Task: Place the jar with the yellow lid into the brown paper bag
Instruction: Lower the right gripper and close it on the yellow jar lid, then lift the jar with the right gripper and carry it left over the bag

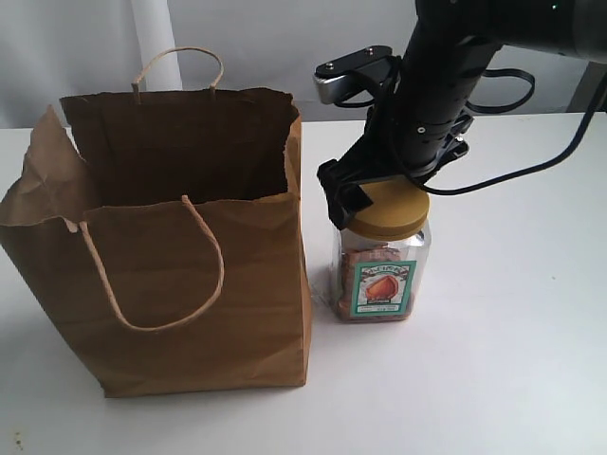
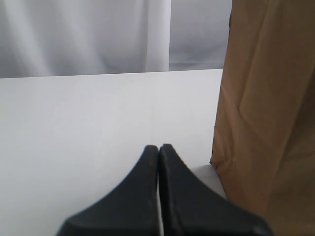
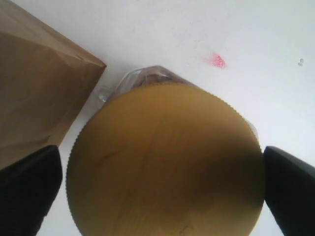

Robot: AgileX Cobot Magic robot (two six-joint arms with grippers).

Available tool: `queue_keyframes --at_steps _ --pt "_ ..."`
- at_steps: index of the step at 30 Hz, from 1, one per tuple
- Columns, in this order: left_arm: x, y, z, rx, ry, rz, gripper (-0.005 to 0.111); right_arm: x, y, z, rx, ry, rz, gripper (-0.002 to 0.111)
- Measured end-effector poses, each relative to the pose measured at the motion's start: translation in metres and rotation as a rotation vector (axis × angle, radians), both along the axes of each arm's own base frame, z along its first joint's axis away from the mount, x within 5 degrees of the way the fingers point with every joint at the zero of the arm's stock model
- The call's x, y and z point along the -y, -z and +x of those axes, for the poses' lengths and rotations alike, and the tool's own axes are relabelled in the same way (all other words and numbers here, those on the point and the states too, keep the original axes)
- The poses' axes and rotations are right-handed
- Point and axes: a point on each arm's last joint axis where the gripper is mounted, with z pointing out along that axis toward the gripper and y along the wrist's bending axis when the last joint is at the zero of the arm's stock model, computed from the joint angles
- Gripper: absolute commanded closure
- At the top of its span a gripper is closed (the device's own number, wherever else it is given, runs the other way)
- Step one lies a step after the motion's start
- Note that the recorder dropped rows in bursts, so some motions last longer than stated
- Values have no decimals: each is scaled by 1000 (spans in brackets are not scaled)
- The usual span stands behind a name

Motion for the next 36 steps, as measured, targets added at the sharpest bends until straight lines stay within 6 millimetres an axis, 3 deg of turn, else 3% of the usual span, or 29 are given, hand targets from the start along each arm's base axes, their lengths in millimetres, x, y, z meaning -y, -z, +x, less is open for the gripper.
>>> queue_keyframes --at_steps 5,8,12,13,20,22,28,32,36 --pt "0 0 0 0 0 0 106 0 0 0 0 0 0 5" --pt "0 0 0 0 0 0 106 0 0 0 0 0 0 14" --pt "0 0 0 0 0 0 106 0 0 0 0 2 1 36" --pt "0 0 0 0 0 0 106 0 0 0 -1 7 2 48" --pt "0 0 0 0 0 0 106 0 0 1 6 23 6 99" --pt "0 0 0 0 0 0 106 0 0 1 8 25 7 108" --pt "0 0 0 0 0 0 106 0 -10 -1 -42 32 -1 108" --pt "0 0 0 0 0 0 106 -1 -51 5 53 47 28 108" --pt "0 0 0 0 0 0 106 2 -97 -5 184 73 63 108"
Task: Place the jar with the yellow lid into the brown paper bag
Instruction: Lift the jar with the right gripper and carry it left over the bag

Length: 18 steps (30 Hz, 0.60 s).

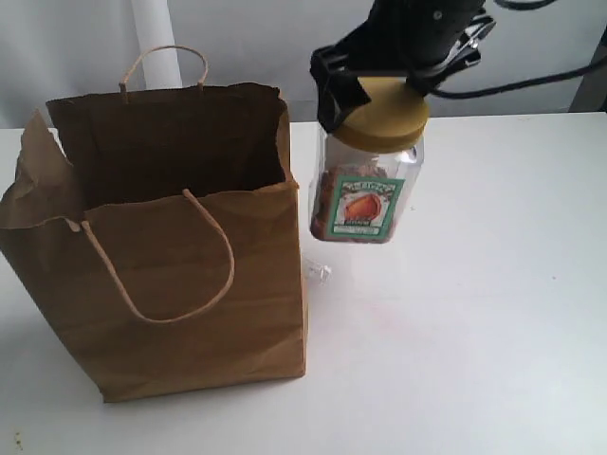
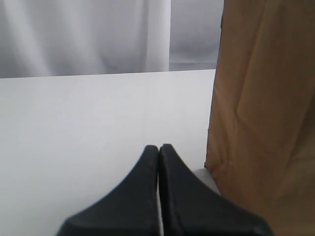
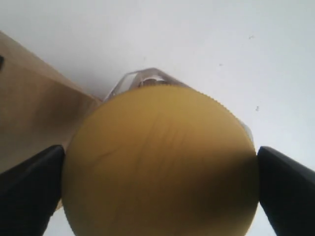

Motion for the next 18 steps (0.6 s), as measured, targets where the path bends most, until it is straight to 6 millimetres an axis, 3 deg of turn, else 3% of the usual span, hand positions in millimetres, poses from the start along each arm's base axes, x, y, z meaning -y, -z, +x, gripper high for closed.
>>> queue_keyframes --at_steps 3,18 --pt "0 0 0 0 0 0 106 9 -30 -17 88 29 -37 108" --pt "0 0 0 0 0 0 106 40 -115 -90 355 95 -127 108"
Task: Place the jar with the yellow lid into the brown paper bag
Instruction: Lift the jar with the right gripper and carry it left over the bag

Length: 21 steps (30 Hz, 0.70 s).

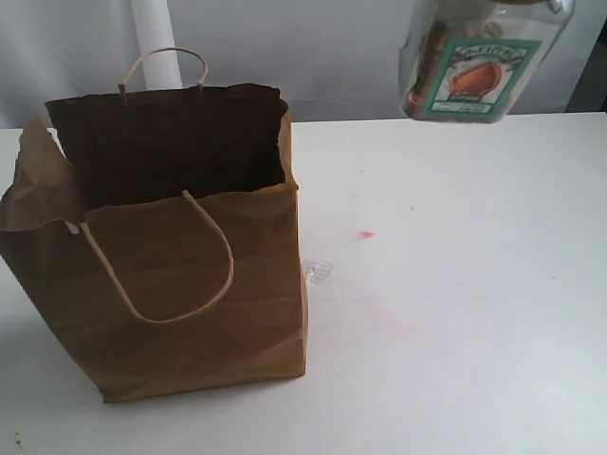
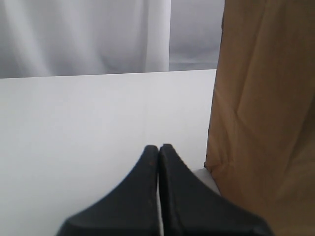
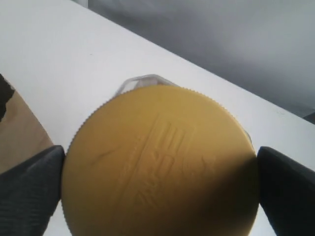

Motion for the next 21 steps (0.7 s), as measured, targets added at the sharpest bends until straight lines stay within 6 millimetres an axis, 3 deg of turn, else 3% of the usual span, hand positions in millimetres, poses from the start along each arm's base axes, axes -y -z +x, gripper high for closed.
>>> queue_keyframes --at_steps 6,10,21 --pt "0 0 0 0 0 0 106 5 -25 -33 83 -14 43 108" --pt "0 0 0 0 0 0 106 -2 -40 -51 153 -103 143 108" --pt "0 0 0 0 0 0 106 -31 -63 -60 330 -390 378 108"
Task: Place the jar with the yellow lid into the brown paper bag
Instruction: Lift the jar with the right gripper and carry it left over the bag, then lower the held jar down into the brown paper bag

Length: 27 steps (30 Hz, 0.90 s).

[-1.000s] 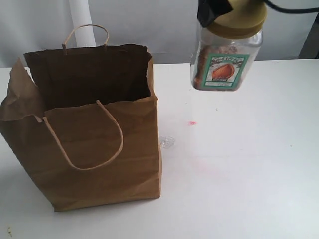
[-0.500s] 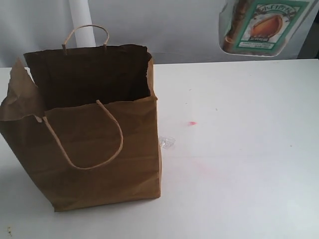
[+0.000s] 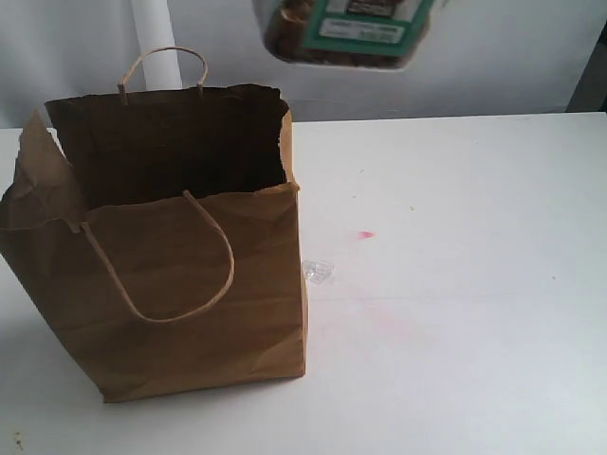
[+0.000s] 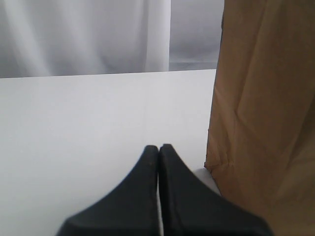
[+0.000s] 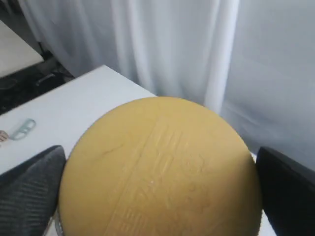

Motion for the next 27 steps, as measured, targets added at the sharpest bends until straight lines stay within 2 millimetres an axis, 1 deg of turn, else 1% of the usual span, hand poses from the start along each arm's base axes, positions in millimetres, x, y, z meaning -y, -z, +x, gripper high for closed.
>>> queue_keyframes --at_steps 5,9,16,21,24,27 --pt "0 0 0 0 0 0 106 -9 -4 7 66 -67 56 108" --pt "0 0 0 0 0 0 106 -26 3 21 97 -131 28 108" --pt "0 0 0 0 0 0 106 -67 22 50 132 -206 24 108" --pt "0 0 0 0 0 0 106 -96 43 67 100 -260 10 108" --pt "0 0 0 0 0 0 106 -109 58 77 63 -280 -11 108" --pt "0 0 0 0 0 0 106 -116 69 85 35 -287 -23 108"
